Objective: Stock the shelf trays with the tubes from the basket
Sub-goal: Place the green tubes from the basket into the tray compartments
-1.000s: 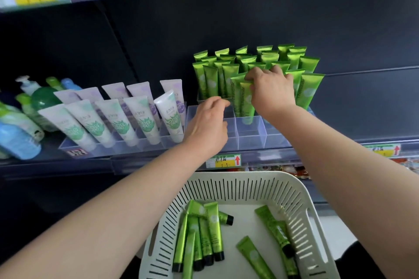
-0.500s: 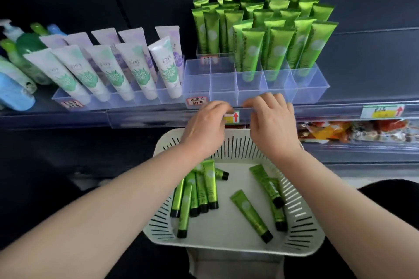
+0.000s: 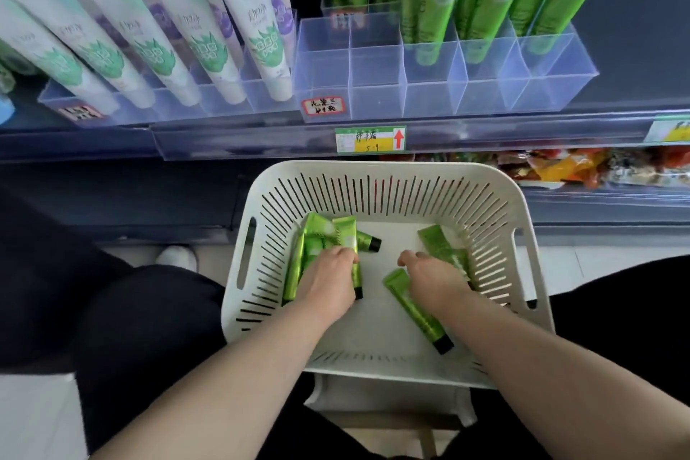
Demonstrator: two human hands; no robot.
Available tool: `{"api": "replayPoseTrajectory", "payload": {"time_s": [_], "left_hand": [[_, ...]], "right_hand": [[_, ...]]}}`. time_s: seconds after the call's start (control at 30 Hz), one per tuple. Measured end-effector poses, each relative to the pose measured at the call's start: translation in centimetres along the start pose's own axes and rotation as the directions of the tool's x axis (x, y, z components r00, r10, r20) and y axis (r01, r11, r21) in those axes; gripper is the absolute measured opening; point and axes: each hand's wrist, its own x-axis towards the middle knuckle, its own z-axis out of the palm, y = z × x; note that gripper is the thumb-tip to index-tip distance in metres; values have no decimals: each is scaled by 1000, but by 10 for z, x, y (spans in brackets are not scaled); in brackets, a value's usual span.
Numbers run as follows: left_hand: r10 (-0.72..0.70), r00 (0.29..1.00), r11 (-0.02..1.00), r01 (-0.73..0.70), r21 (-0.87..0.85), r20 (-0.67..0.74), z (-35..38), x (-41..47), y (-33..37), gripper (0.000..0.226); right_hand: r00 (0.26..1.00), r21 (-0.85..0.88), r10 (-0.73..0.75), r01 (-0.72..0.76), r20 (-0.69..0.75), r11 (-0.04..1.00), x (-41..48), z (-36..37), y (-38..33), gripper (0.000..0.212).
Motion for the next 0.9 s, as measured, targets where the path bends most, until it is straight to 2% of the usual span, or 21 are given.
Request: {"api": "replayPoseTrajectory", "payload": {"time_s": [0.2,0.37,0.5,0.6,0.7,0.8,0.9], "left_hand": [[0,1000,1000,0,-5,-2,7,2,-10,41],[-65,998,997,66,-29,24,9,1,-20,39],[-86,996,996,87,-35,37,11,6,-18,35],[-118,992,991,121,-56,54,12,9,-16,33],[-216,976,964,220,-151,38,11,24,-15,31],[-361,932,900,357,-252,31,8,46,-12,33],[-445,895,871,443,-212,41,8,64,-6,41]], "right_hand": [[994,110,89,-96,64,989,16,25,3,32],[996,63,62,-66,64,996,20,35,1,44],[998,37,19,-22,62,999,22,34,3,17],[996,152,75,-81,47,985,24,30,2,10],[989,268,139,-121,-49,956,25,10,0,12],[970,345,140,-65,-198,936,18,-17,-1,22],[945,358,131,-15,-301,934,7,-36,-1,29]]}}
